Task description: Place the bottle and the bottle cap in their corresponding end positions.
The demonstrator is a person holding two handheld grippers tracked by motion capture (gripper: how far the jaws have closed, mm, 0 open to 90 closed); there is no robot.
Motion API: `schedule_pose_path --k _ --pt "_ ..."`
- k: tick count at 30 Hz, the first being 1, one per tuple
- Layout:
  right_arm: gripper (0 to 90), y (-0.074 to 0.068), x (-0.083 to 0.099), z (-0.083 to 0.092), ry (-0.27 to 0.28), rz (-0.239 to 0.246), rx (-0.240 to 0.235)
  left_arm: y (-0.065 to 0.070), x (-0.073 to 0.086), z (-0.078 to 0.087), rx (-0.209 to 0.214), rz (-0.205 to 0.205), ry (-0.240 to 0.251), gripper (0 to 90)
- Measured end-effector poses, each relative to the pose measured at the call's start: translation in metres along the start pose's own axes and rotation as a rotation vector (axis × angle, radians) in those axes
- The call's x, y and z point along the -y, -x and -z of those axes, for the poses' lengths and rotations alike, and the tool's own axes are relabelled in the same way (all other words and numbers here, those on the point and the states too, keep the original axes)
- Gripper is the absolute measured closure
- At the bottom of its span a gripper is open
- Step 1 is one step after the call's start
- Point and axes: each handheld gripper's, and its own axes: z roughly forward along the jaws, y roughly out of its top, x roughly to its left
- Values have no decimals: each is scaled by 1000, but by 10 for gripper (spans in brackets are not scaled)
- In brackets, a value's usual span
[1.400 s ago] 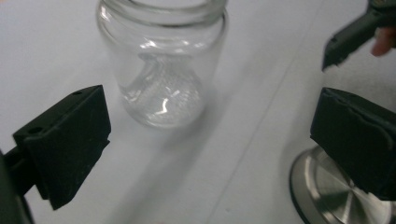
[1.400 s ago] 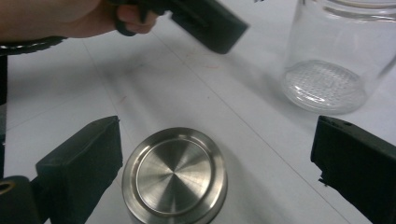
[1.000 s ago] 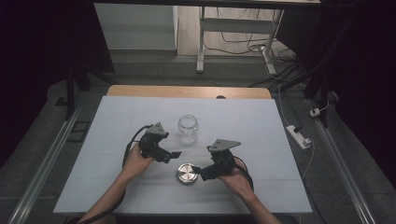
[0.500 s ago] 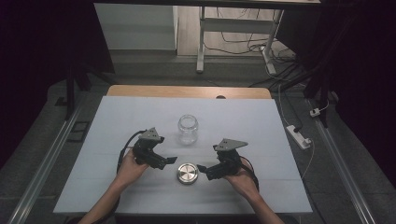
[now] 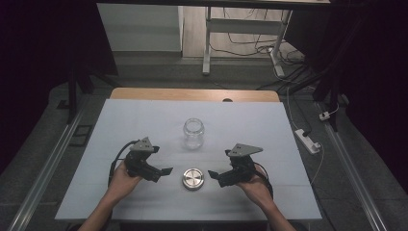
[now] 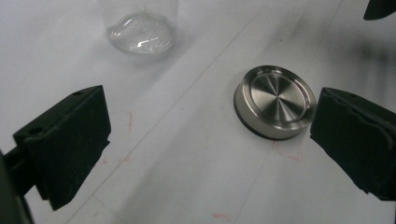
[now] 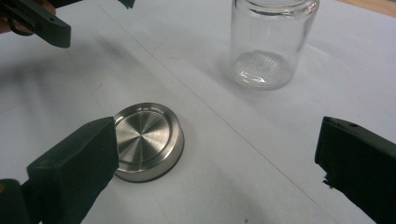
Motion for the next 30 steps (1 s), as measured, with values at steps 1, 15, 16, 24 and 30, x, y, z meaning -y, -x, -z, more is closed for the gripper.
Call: schedule_pose_path --k 1,15,16,24,30 --pt "0 0 0 1 0 1 3 0 2 2 -2 2 1 0" --pt "0 -2 8 25 10 0 20 7 32 33 -32 44 10 0" --pt "0 -2 9 27 10 3 23 8 34 35 -32 46 12 0" --pt "0 -1 17 43 7 0 47 16 47 51 -47 60 25 0" --pt "0 2 25 55 7 -21 69 19 58 61 -62 80 30 0"
